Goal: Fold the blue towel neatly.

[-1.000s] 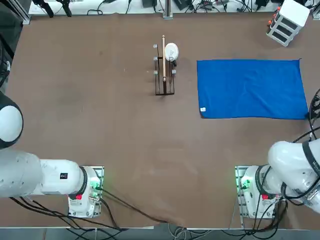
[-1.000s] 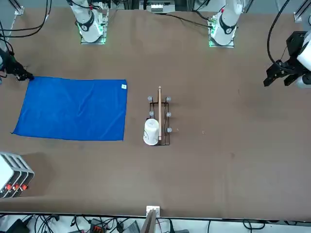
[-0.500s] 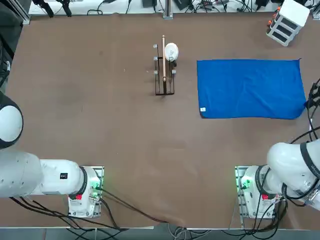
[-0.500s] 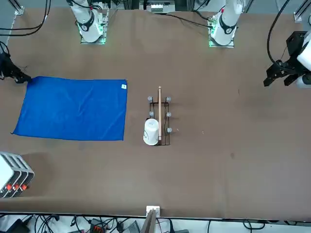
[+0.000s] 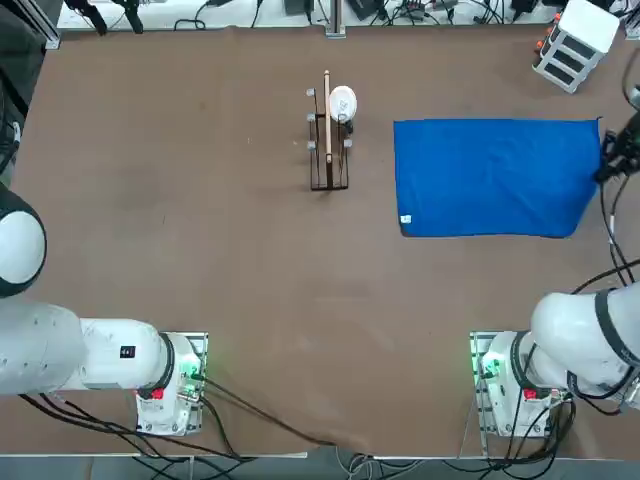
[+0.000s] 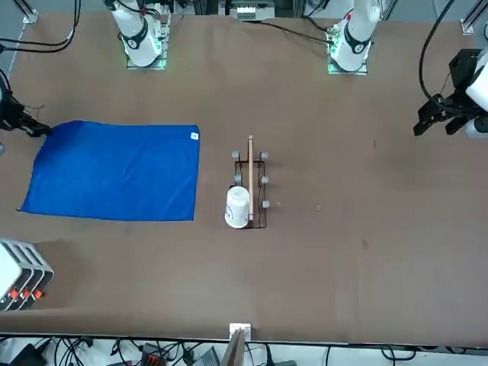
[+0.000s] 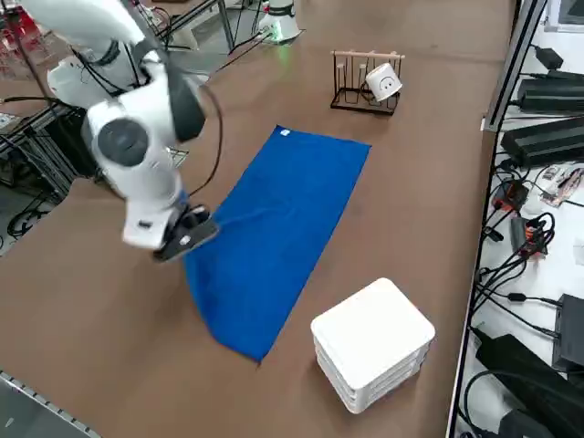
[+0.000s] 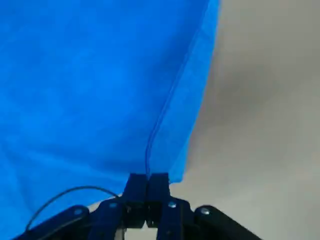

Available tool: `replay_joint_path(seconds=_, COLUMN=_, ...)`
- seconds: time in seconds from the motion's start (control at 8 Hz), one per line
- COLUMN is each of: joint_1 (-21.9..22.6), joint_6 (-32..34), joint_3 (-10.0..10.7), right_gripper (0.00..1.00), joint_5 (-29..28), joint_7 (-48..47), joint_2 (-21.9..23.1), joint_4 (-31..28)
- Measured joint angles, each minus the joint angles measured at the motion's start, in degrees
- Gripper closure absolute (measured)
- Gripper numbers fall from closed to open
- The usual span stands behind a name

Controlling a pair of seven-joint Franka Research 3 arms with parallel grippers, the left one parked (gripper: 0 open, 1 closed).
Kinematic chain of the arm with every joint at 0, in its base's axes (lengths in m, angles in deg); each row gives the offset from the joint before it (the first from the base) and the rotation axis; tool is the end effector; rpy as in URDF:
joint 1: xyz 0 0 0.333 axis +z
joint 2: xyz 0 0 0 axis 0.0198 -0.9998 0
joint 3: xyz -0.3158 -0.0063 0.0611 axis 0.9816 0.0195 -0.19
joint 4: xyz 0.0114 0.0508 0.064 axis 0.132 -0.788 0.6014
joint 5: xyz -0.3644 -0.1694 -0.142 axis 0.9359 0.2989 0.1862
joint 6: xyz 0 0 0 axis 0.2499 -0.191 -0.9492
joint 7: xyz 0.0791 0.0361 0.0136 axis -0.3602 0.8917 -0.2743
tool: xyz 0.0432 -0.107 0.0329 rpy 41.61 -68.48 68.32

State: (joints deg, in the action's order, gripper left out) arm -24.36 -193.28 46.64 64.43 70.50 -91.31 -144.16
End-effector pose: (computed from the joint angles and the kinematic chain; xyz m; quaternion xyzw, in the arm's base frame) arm 0.4850 -0.2989 0.2889 -0.9548 0.2487 0.1533 0.0554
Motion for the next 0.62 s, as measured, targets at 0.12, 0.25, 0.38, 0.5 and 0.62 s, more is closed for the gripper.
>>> replay_joint_path(seconds=0.12, joint_1=4.78, joint_6=3.71, joint_3=-0.1, right_gripper=0.98, joint_5=0.11, joint_7=-1.43, joint_2=1.99, joint_4=0.01)
replay_joint_path(seconds=0.25, joint_1=9.67, joint_6=7.23, joint_3=-0.19, right_gripper=0.98, joint_5=0.22, joint_7=-3.6, joint_2=3.72, joint_4=-0.01)
replay_joint_path(seconds=0.38, joint_1=14.43, joint_6=10.31, joint_3=-0.33, right_gripper=0.98, joint_5=0.33, joint_7=-6.28, joint_2=5.17, joint_4=-0.05)
replay_joint_path(seconds=0.5, joint_1=19.07, joint_6=12.66, joint_3=-0.47, right_gripper=0.98, joint_5=0.4, joint_7=-8.62, joint_2=6.26, joint_4=-0.2)
replay_joint_path(seconds=0.62, joint_1=23.28, joint_6=13.75, joint_3=-0.53, right_gripper=0.98, joint_5=0.38, joint_7=-9.49, joint_2=6.78, joint_4=-0.47)
